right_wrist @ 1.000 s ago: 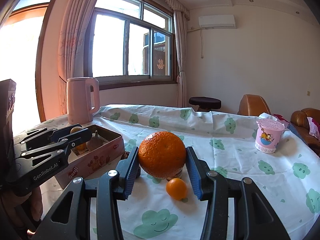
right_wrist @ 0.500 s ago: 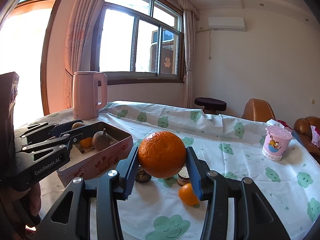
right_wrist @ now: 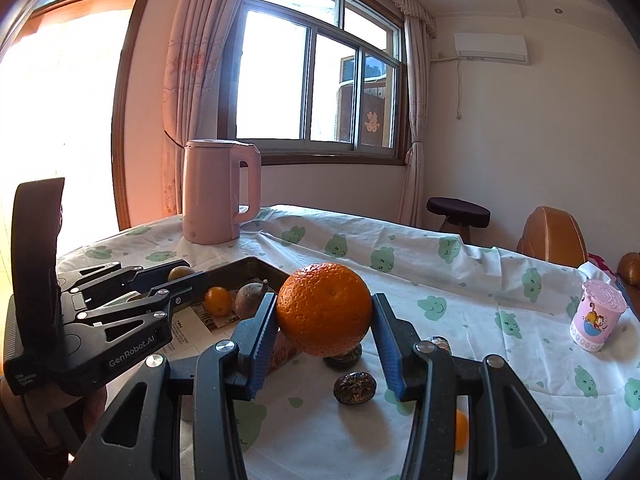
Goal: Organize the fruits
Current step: 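Lift and carry the yellow fruit and the orange over the pink tin with both grippers, then open the left gripper over the tin while the right gripper releases the orange into it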
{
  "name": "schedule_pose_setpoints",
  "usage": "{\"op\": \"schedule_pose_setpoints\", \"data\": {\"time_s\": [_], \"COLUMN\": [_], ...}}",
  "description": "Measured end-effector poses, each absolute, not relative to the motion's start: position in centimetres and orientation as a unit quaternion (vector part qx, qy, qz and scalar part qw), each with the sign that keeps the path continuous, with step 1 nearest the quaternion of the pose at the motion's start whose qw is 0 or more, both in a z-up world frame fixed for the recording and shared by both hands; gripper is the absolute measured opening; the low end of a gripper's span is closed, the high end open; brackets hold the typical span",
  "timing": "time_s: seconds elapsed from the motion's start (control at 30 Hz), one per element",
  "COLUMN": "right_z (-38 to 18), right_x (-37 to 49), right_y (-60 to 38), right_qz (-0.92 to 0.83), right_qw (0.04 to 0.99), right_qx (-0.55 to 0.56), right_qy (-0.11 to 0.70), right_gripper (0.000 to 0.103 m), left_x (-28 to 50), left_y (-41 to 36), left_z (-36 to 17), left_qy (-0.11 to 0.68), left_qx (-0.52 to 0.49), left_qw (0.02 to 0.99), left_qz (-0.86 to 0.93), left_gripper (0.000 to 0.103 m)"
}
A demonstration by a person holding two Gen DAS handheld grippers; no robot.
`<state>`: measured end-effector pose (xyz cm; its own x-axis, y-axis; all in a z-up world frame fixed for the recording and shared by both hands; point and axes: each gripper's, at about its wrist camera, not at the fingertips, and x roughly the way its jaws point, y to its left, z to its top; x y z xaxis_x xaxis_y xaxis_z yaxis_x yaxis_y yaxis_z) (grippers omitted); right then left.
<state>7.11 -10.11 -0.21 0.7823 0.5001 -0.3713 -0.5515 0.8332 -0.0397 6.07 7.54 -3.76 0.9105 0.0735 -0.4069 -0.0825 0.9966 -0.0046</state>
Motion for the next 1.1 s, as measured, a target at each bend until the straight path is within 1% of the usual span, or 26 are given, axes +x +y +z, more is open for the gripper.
{"op": "schedule_pose_setpoints", "data": {"time_s": [0.47,0.67,1.1], "right_z": [-1.4,-2.5,-4.7], "right_x": [8.1,8.1,9.3], "right_y": [-3.8,-1.9,-0.5], "right_qz": [0.328,0.340,0.348], "right_qw": [0.917,0.907,0.891], "right_qx": [-0.098,-0.115,-0.133], "right_qy": [0.205,0.221,0.261], "right_gripper": [0.048,0.048,0.049], "left_x": [7.4,8.1,8.8], "left_y": [11.2,12.6,12.4], "left_z": [-4.7,-5.2,-5.5], "left_qy": [0.252,0.271,0.288], "left_qx": [-0.030,-0.055,-0.043], "left_qw": [0.966,0.959,0.955], "left_qz": [0.055,0.054,0.063], "left_gripper": [0.026,0.026,0.027]}}
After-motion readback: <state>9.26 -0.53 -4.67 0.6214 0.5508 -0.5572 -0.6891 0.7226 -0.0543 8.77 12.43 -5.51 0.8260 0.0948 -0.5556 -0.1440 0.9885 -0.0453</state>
